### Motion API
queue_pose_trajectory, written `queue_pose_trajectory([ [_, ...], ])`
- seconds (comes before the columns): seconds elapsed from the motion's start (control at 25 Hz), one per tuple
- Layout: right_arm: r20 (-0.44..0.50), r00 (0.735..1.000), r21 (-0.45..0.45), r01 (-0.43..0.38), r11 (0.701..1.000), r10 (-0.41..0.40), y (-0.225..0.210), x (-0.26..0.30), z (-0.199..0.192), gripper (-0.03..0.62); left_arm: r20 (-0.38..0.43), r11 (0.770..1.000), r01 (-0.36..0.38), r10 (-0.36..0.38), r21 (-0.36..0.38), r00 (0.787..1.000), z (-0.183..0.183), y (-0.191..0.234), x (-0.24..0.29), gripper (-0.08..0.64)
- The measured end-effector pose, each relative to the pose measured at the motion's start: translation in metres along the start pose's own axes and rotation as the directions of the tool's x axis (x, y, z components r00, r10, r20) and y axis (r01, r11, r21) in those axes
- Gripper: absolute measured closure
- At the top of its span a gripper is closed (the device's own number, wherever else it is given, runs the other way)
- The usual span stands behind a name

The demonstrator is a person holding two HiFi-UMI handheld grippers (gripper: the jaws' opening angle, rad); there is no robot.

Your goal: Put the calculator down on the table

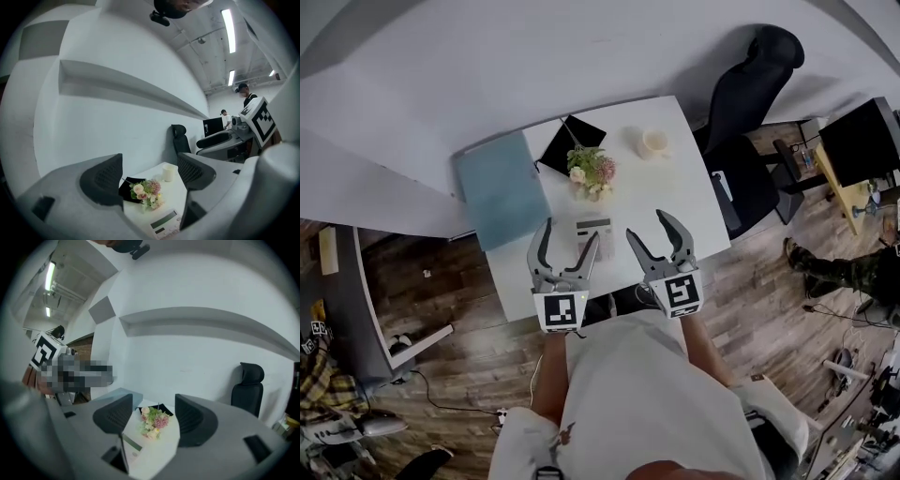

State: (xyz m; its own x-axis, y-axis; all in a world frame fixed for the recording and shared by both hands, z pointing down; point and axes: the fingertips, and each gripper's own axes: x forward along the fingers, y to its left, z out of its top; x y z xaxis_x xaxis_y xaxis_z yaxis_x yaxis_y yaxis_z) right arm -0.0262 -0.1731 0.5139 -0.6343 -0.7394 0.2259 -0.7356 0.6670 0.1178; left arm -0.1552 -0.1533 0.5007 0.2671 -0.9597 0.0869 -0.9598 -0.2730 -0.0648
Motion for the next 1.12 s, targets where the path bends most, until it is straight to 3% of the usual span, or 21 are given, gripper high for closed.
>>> queue_pose_trajectory([
  [0.16, 0.070, 0.997, -0.022, 0.047, 0.999, -0.045, -0.005, -0.008, 0.034, 0.268, 0.043, 1.000, -0.009, 0.009, 0.009, 0.999, 0.028, 0.002, -0.004, 0.189],
  [0.36, 0.151, 0.984, -0.051, 0.104, 0.993, -0.095, -0.011, -0.020, 0.061, 0.270, 0.053, 0.999, 0.001, -0.003, 0.040, 0.999, 0.036, 0.002, -0.005, 0.193],
  [1.12, 0.058, 0.989, -0.033, 0.140, 0.990, -0.138, -0.020, -0.026, 0.037, 0.287, 0.001, 0.999, 0.041, -0.041, -0.034, 0.999, 0.013, 0.002, 0.006, 0.198],
])
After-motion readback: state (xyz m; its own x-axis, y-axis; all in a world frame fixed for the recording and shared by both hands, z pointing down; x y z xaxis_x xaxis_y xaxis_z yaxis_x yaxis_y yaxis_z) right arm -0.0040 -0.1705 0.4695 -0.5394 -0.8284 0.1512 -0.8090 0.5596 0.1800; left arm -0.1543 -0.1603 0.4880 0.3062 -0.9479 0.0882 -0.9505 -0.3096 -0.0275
